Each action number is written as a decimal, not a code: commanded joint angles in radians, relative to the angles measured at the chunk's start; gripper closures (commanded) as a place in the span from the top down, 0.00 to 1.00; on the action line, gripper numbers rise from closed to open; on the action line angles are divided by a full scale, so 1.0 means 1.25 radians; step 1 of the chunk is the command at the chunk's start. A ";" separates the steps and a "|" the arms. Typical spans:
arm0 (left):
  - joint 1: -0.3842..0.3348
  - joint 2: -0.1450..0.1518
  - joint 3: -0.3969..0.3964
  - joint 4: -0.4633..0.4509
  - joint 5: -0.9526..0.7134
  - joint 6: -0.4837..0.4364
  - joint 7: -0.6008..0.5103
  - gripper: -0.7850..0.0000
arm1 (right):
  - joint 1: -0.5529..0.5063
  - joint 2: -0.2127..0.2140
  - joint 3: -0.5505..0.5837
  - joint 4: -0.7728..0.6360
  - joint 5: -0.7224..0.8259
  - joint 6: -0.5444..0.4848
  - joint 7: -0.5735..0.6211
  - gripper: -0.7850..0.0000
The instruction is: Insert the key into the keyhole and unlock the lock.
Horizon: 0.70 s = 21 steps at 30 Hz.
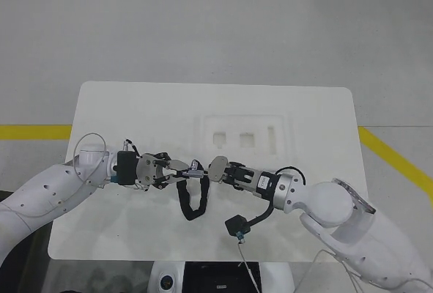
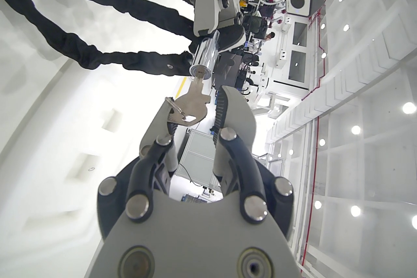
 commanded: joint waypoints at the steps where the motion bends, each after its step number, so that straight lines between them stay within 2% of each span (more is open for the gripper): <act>1: 0.000 0.000 0.000 0.001 0.000 0.000 0.000 0.00 | 0.000 -0.001 0.000 0.001 0.000 0.001 -0.001 0.13; 5: 0.000 -0.001 0.000 0.002 0.001 0.000 0.000 0.00 | -0.001 -0.004 0.002 0.003 0.003 0.001 -0.008 0.04; 11: 0.001 -0.001 0.000 0.005 0.000 0.004 0.004 0.00 | 0.000 -0.010 0.008 0.013 0.048 -0.003 -0.018 0.03; 14: 0.002 -0.001 0.000 0.005 0.000 0.005 0.005 0.00 | 0.004 -0.012 0.010 0.019 0.063 -0.013 -0.021 0.11; 15: 0.002 -0.001 0.000 0.005 0.000 0.006 0.006 0.00 | 0.004 -0.013 0.010 0.023 0.069 -0.016 -0.020 0.20; 17: 0.002 -0.001 0.000 0.006 0.002 0.007 0.007 0.00 | 0.005 -0.015 0.014 0.031 0.080 -0.023 -0.011 0.42; 21: 0.002 -0.001 0.000 0.006 0.004 0.011 0.011 0.00 | -0.001 -0.017 0.023 0.034 0.082 -0.024 0.006 0.47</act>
